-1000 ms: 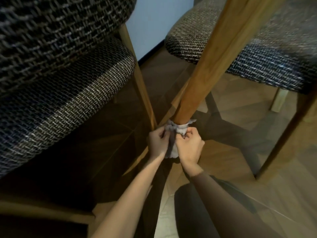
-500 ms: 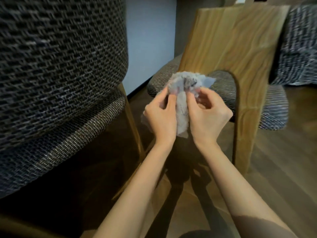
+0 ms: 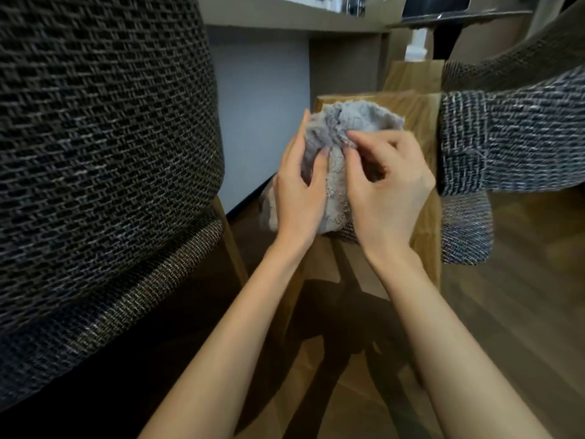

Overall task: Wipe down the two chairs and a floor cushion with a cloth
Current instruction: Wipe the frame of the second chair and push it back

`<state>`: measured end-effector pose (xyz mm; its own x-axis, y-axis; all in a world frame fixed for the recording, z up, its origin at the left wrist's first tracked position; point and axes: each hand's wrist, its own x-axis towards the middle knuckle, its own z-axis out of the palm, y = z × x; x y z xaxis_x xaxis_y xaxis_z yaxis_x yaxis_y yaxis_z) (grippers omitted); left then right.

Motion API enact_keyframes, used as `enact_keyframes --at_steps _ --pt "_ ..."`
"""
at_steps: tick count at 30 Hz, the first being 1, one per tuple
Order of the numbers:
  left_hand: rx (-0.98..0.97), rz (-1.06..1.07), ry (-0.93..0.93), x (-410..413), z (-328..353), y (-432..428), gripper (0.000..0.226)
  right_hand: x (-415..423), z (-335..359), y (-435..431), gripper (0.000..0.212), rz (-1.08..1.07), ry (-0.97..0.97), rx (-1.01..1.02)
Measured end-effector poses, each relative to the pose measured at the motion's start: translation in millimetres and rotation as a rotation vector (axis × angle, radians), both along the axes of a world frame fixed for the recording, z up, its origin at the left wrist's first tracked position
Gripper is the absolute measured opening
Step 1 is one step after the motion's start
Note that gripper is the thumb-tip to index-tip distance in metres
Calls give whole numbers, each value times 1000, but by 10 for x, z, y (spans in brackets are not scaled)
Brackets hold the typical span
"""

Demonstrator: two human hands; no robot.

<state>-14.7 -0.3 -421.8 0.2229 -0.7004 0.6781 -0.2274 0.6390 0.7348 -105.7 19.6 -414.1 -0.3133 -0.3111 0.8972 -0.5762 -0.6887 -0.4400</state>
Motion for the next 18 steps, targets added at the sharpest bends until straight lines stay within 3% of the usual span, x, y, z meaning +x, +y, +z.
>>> enact_keyframes --at_steps 8,12,18 --pt "-208 371 -231 -483 128 -172 57 -401 414 -47 21 -174 538 -18" --pt "-292 486 -347 -860 82 -201 55 -783 360 31 20 -275 508 -39" --pt "-331 443 -345 -1088 77 -177 56 -981 277 50 19 -268 421 -75"
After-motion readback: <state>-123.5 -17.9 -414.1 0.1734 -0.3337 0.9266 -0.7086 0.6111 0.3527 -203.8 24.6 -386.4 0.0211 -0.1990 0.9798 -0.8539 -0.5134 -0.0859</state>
